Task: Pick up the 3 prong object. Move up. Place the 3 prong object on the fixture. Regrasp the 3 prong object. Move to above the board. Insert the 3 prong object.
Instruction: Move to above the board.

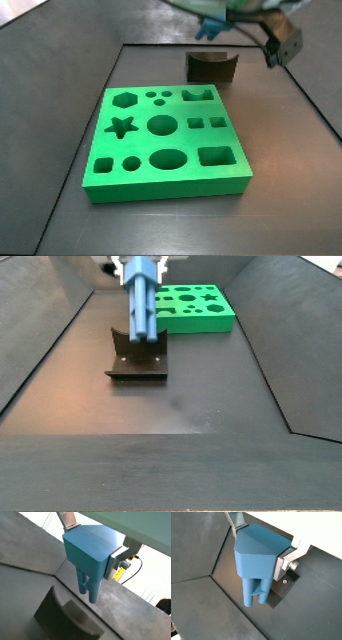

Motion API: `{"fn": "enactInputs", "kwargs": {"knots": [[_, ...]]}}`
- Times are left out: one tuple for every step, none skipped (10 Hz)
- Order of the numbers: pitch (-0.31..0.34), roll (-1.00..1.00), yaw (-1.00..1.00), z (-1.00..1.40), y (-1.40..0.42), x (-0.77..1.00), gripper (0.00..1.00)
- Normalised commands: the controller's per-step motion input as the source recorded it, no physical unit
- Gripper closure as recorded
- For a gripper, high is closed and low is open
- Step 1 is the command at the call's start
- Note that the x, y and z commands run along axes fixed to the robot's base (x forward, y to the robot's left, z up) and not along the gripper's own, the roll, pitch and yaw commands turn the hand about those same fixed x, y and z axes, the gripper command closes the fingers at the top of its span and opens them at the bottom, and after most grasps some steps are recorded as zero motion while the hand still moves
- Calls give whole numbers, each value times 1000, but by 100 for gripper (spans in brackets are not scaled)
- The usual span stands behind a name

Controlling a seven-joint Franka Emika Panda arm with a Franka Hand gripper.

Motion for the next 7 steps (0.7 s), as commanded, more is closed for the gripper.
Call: {"fn": "enactInputs", "kwargs": {"knots": [[131, -69, -19, 1000, -35, -136, 100], [130, -53, 20, 1000, -33, -129, 100], [127, -46, 43, 1000, -33, -124, 100], [103, -43, 68, 1000, -27, -112, 100], [92, -44, 77, 1000, -24, -109, 100], [69, -48, 86, 1000, -22, -98, 100], [44, -48, 86, 912, -17, -70, 100]]}}
